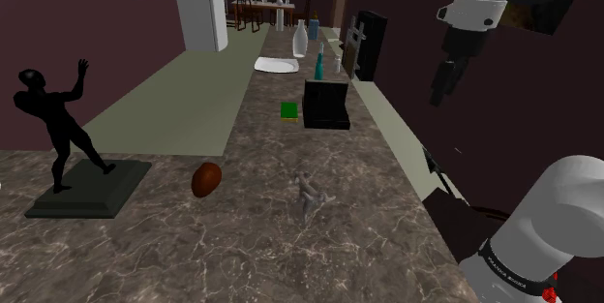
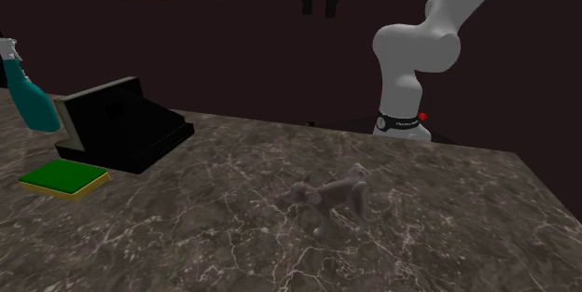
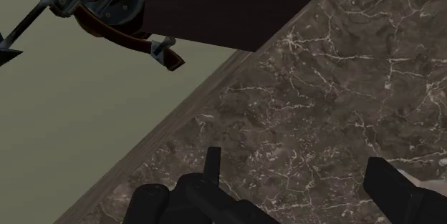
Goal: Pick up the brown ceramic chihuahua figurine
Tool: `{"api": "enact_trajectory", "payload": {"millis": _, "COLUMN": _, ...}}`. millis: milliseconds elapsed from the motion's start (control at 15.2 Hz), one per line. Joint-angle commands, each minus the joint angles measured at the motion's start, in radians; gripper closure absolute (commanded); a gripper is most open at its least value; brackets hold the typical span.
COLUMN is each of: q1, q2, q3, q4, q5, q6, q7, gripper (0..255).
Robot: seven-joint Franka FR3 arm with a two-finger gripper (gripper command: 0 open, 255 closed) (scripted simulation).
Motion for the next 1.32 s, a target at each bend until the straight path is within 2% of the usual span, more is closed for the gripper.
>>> {"api": "enact_trajectory", "payload": {"millis": 0, "q1": 0.000, "q2": 0.000, "q3": 0.000, "q4": 0.000, "q5": 0.000, "q6": 0.000, "q7": 0.000, "gripper": 0}}
{"api": "enact_trajectory", "payload": {"millis": 660, "q1": 0.047, "q2": 0.151, "q3": 0.206, "q4": -0.069, "q5": 0.141, "q6": 0.215, "q7": 0.268, "gripper": 0}}
{"api": "enact_trajectory", "payload": {"millis": 990, "q1": 0.059, "q2": 0.284, "q3": 0.308, "q4": -0.049, "q5": 0.183, "q6": 0.333, "q7": 0.401, "gripper": 0}}
{"api": "enact_trajectory", "payload": {"millis": 1254, "q1": 0.058, "q2": 0.414, "q3": 0.389, "q4": -0.007, "q5": 0.191, "q6": 0.423, "q7": 0.511, "gripper": 0}}
